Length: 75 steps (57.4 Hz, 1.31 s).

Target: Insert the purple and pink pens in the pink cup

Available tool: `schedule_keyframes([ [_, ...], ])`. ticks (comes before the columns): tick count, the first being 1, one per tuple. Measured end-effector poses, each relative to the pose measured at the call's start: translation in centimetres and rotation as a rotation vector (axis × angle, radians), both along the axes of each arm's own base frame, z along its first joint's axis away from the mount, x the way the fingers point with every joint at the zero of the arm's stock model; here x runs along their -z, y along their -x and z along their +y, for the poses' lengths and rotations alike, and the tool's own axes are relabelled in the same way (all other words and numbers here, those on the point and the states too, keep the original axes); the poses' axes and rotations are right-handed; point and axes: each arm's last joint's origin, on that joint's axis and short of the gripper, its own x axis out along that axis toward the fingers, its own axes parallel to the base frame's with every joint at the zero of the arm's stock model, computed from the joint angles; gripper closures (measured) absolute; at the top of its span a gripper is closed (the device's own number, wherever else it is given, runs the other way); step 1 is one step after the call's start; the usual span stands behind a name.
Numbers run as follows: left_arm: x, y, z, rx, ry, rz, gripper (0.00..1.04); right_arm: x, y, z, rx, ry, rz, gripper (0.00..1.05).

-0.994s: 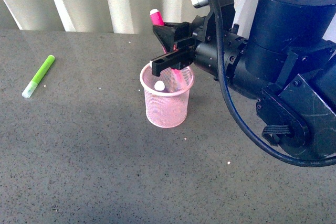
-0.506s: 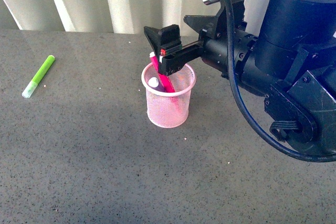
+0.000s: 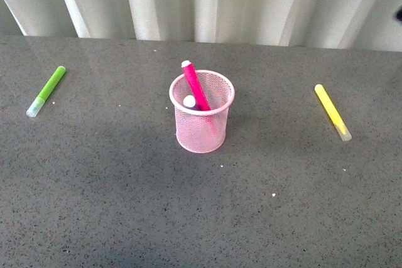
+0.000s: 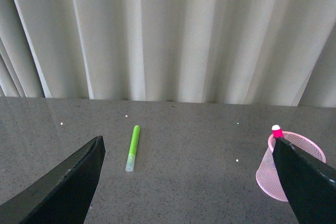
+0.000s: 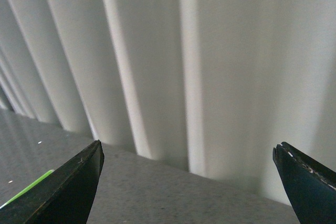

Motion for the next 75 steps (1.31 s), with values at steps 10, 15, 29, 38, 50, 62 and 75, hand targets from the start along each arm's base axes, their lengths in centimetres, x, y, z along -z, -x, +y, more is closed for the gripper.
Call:
schedule_keyframes([
  [10,0.0,0.0,0.0,0.0,0.0,0.0,0.07,-3.9,5.5,-5.2,0.102,-0.006,-0.098,0.07],
  [15,0.0,0.0,0.0,0.0,0.0,0.0,0.07,-4.8,8.6,-7.2,0.13,-0.018,-0.113,0.07],
  [29,0.0,0.0,0.0,0.001,0.0,0.0,0.07,-5.3,14.5,-9.4,0.353,-0.005,-0.007,0.2],
  [38,0.0,0.0,0.0,-0.001,0.0,0.0,0.07,-3.6,16.8,-8.9,0.445,0.078,0.103,0.47],
  [50,0.0,0.0,0.0,-0.001,0.0,0.0,0.07,-2.2,18.6,-7.7,0.465,0.105,0.103,0.89],
  [62,0.0,0.0,0.0,0.0,0.0,0.0,0.07,-1.3,19.9,-7.1,0.44,0.111,0.1,1.01],
  [75,0.0,0.0,0.0,0.0,0.0,0.0,0.07,-0.8,20.9,-7.1,0.439,0.111,0.099,1.01],
])
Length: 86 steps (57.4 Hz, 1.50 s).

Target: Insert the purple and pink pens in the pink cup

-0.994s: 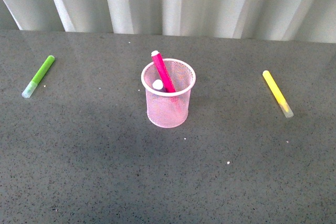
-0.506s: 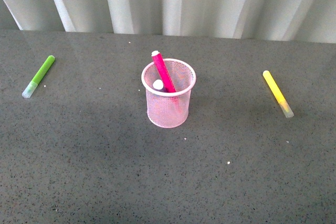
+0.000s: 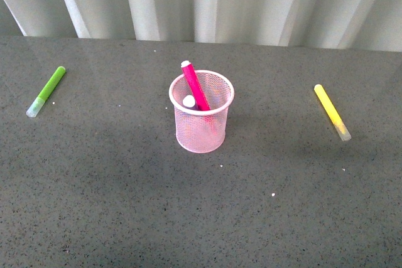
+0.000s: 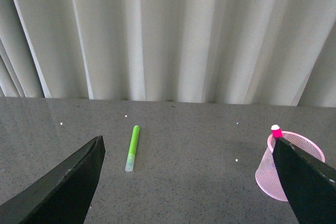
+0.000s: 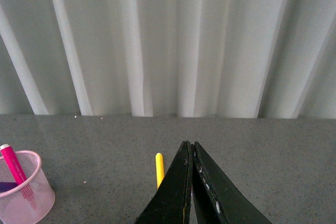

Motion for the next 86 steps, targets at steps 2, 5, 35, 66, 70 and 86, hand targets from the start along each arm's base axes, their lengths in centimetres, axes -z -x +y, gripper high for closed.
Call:
schedule_keyframes([
  [2,0.0,0.0,0.0,0.0,0.0,0.0,0.07,0.3,0.1,0.0,0.0,0.0,-0.01,1.01],
  [5,0.0,0.0,0.0,0.0,0.0,0.0,0.07,0.2,0.2,0.0,0.0,0.0,-0.021,1.01],
  [35,0.0,0.0,0.0,0.0,0.0,0.0,0.07,0.1,1.6,0.0,0.0,0.0,-0.031,1.01],
  [66,0.0,0.0,0.0,0.0,0.0,0.0,0.07,0.4,3.2,0.0,0.003,0.0,-0.024,1.01],
  [70,0.0,0.0,0.0,0.0,0.0,0.0,0.07,0.4,3.2,0.0,0.003,0.0,-0.024,1.01],
  [86,0.0,0.0,0.0,0.0,0.0,0.0,0.07,0.4,3.2,0.0,0.003,0.0,-0.024,0.59],
])
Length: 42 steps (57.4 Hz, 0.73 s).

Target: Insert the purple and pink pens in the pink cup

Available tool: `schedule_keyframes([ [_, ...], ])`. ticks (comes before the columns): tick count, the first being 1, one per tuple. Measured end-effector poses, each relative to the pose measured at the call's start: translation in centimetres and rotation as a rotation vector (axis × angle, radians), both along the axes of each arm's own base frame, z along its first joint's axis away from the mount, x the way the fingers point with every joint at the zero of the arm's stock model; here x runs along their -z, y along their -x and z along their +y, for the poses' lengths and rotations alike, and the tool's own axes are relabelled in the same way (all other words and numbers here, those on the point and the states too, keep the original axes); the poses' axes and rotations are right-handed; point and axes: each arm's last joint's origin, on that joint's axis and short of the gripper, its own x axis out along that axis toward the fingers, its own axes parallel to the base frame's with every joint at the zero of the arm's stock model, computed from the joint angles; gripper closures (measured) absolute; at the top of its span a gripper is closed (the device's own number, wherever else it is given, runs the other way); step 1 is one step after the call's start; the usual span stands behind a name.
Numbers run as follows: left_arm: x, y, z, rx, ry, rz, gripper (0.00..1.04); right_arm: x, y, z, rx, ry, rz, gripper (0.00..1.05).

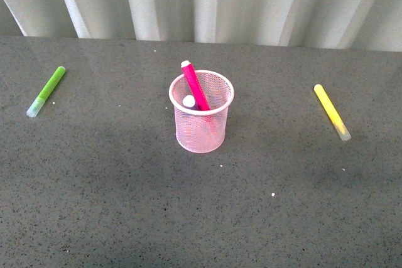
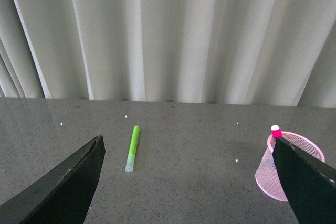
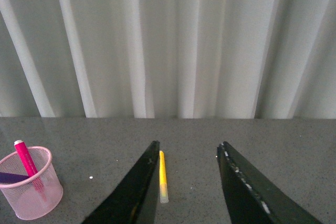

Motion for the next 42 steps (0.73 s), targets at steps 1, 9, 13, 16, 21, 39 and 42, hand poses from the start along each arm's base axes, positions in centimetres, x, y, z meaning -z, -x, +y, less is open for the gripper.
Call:
schedule_keyframes([
  [1,0.0,0.0,0.0,0.0,0.0,0.0,0.07,0.0,0.0,0.0,0.0,0.0,0.0,0.55],
  [9,0.0,0.0,0.0,0.0,0.0,0.0,0.07,0.0,0.0,0.0,0.0,0.0,0.0,0.32],
  [13,0.0,0.0,0.0,0.0,0.0,0.0,0.07,0.0,0.0,0.0,0.0,0.0,0.0,0.22],
  [16,0.0,0.0,0.0,0.0,0.0,0.0,0.07,0.0,0.0,0.0,0.0,0.0,0.0,0.11],
  [21,0.0,0.0,0.0,0.0,0.0,0.0,0.07,0.0,0.0,0.0,0.0,-0.001,0.0,0.07],
  [39,0.0,0.0,0.0,0.0,0.0,0.0,0.07,0.0,0.0,0.0,0.0,-0.001,0.0,0.07],
  [42,0.0,0.0,0.0,0.0,0.0,0.0,0.07,0.0,0.0,0.0,0.0,-0.001,0.0,0.07],
])
